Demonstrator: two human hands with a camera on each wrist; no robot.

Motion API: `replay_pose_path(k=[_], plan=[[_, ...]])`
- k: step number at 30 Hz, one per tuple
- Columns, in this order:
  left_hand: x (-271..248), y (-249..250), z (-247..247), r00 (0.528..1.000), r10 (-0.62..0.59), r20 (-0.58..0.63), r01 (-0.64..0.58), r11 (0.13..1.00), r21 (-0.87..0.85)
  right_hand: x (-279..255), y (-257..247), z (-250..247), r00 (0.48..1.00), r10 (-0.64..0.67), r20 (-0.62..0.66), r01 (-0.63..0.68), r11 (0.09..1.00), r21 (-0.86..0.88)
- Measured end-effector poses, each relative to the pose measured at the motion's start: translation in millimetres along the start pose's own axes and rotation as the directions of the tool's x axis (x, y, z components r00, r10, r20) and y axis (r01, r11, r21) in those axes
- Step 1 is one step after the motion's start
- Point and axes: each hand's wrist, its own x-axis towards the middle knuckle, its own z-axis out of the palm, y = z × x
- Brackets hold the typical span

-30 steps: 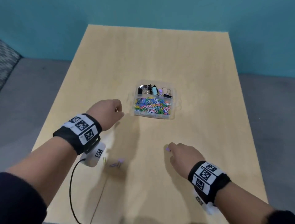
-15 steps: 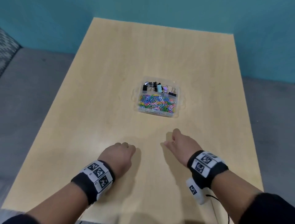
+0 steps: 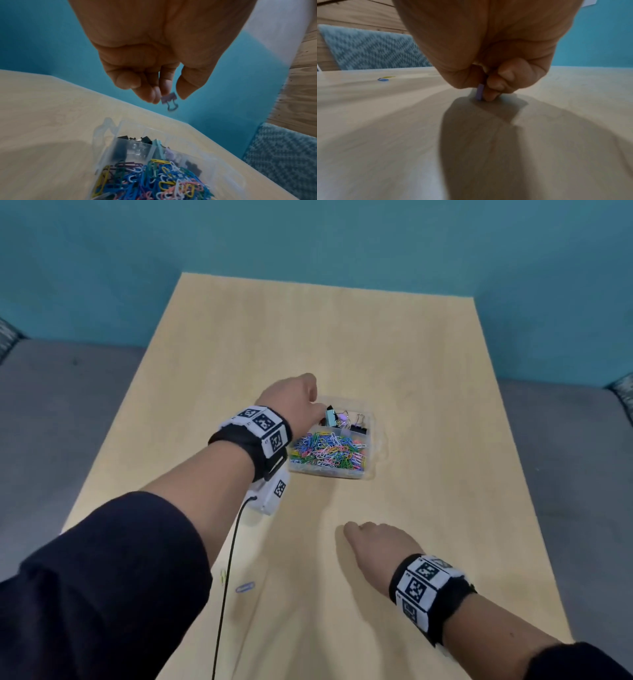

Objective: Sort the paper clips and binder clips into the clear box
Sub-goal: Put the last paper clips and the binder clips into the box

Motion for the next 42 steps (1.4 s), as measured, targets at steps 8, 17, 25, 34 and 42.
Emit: replay_pose_path(k=[8, 17, 25, 34, 42], plan=[[-67, -83, 5, 0.944, -0.319, -0.08, 0.31, 0.945, -0.103, 53, 35, -88, 0.923, 0.379, -0.065, -0.084, 0.363, 0.928], [-209, -104, 48, 0.789, -0.567, 0.236, 0.564, 0.821, 0.088, 120, 37, -176, 0.932, 0.32, -0.171, -0.086, 0.653, 0.752], [-221, -101, 68, 0.867, -0.476, 0.143, 0.479, 0.878, 0.019, 48, -19, -111, 0.944, -0.031, -0.327, 0.127, 0.953, 0.276], [-237, -95, 69, 0.898, -0.429, 0.099, 0.424, 0.903, 0.07, 16, -128, 13, 0.932, -0.322, -0.163, 0.354, 0.907, 0.229], [-250, -87, 79, 0.907, -0.407, 0.106, 0.403, 0.914, 0.057, 26, -145, 7, 0.948, -0.274, -0.16, 0.3, 0.938, 0.171]])
